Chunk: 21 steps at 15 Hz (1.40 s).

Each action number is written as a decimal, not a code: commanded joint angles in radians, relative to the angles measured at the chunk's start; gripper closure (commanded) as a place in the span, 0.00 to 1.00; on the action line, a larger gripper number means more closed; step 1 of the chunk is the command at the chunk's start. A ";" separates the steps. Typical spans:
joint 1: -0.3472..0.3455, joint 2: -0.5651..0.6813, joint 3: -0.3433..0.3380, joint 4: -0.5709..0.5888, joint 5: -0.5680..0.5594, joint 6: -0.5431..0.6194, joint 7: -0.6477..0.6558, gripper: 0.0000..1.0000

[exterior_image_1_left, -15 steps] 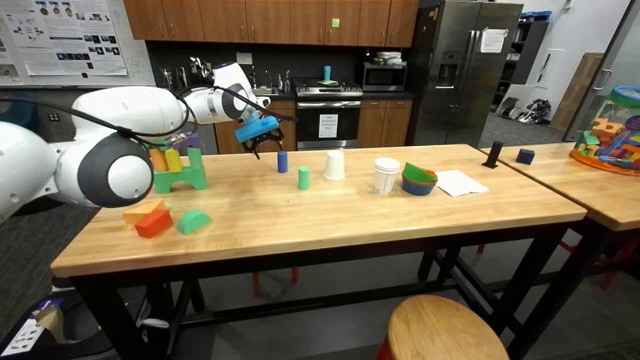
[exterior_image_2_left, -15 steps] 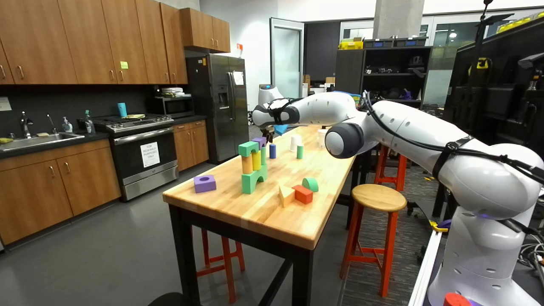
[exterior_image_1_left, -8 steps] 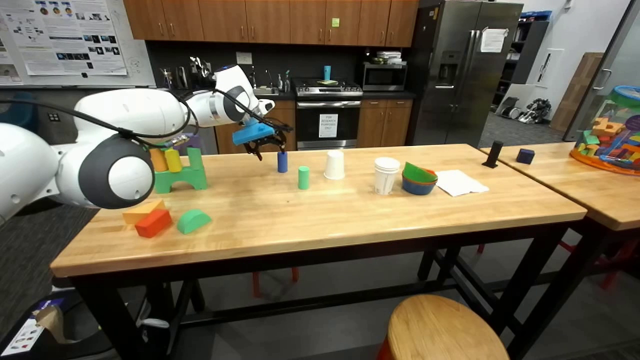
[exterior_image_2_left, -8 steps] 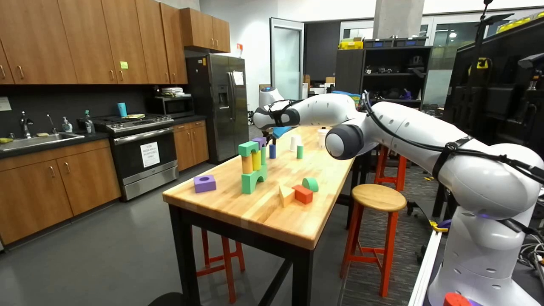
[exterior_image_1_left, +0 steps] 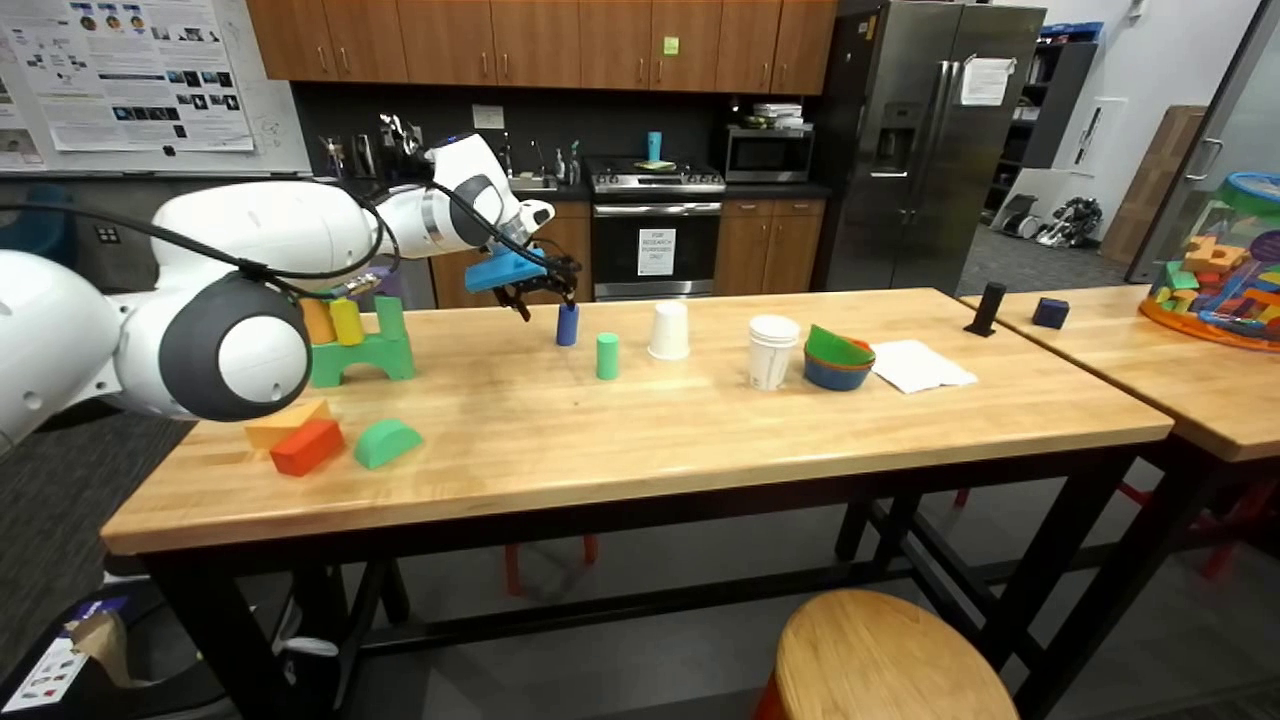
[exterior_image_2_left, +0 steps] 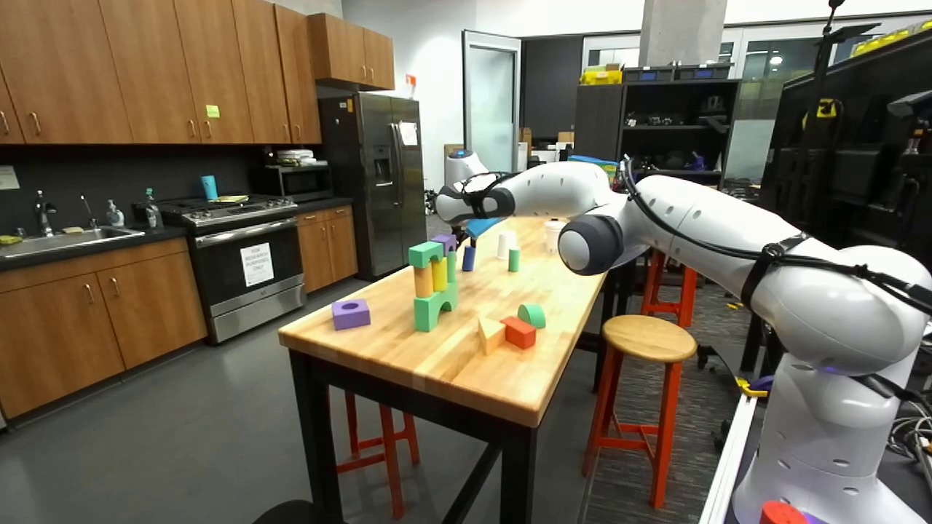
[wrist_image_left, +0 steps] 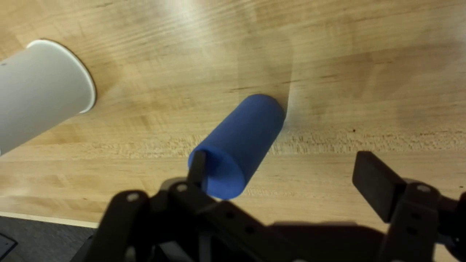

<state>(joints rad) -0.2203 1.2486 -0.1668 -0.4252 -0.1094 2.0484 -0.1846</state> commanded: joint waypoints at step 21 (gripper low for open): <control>0.037 -0.043 0.023 -0.035 0.006 0.018 -0.134 0.00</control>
<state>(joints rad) -0.1806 1.2381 -0.1495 -0.4295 -0.1088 2.0751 -0.2922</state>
